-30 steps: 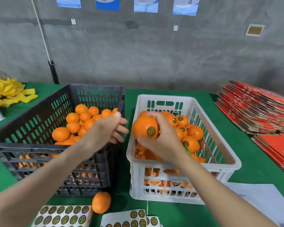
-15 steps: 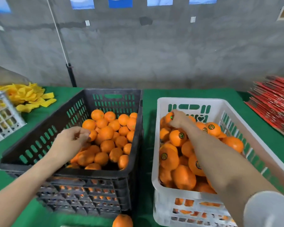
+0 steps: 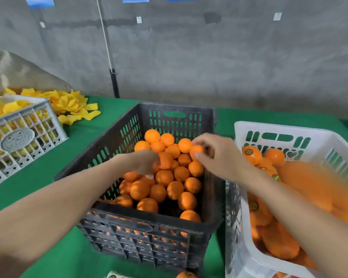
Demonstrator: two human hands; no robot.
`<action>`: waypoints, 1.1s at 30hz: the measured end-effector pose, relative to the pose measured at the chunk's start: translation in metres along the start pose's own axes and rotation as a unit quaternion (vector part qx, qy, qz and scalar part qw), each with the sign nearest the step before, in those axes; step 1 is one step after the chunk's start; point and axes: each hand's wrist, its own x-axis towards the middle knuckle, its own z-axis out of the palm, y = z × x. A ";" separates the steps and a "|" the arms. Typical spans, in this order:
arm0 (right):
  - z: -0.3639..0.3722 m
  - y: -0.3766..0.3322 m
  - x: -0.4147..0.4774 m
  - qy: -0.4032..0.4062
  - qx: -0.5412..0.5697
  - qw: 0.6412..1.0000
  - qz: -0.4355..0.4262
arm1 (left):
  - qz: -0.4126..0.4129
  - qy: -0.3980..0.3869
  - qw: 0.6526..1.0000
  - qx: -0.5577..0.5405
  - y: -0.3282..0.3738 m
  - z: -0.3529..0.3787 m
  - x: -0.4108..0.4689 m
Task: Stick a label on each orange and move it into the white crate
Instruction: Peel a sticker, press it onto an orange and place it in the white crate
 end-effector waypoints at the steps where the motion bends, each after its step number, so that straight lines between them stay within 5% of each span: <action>1: 0.005 -0.011 -0.007 -0.031 0.002 0.999 -0.013 | -0.006 -0.074 0.995 0.068 0.000 0.003 0.009; 5: 0.016 -0.028 -0.030 -0.086 -0.009 0.996 0.009 | -0.053 -0.202 0.961 0.183 -0.002 0.031 0.027; 7: 0.014 -0.030 -0.038 -0.093 -0.004 0.995 0.030 | -0.095 -0.184 0.972 0.107 -0.008 0.044 0.031; 9: 0.010 -0.032 -0.046 -0.088 0.002 0.995 0.045 | -0.041 -0.122 0.980 0.152 -0.011 0.048 0.039; 13: 0.002 -0.044 -0.074 -0.054 0.026 0.997 0.046 | -0.039 -0.148 0.969 0.192 -0.008 0.053 0.035; 18: -0.010 -0.058 -0.125 0.032 0.056 0.998 0.019 | -0.021 0.093 0.995 -0.005 -0.003 0.001 0.015; 20: -0.012 -0.062 -0.150 0.081 0.080 0.993 0.014 | -0.006 0.228 0.955 -0.191 0.000 -0.013 -0.001; 22: -0.006 -0.059 -0.181 0.079 0.109 0.990 0.038 | 0.042 0.321 0.865 -0.382 0.011 -0.021 -0.030; 24: 0.007 -0.047 -0.211 -0.001 0.122 0.987 0.105 | 0.091 0.327 0.790 -0.511 0.028 -0.022 -0.066; 26: 0.025 -0.026 -0.236 -0.159 0.075 0.969 0.172 | 0.130 0.304 0.765 -0.553 0.053 -0.016 -0.104; 28: 0.045 -0.004 -0.257 -0.284 0.012 0.936 0.208 | 0.150 0.284 0.771 -0.550 0.080 -0.004 -0.138; 33: 0.068 0.017 -0.274 -0.389 -0.084 0.893 0.209 | 0.148 0.162 0.825 -0.521 0.140 0.043 -0.186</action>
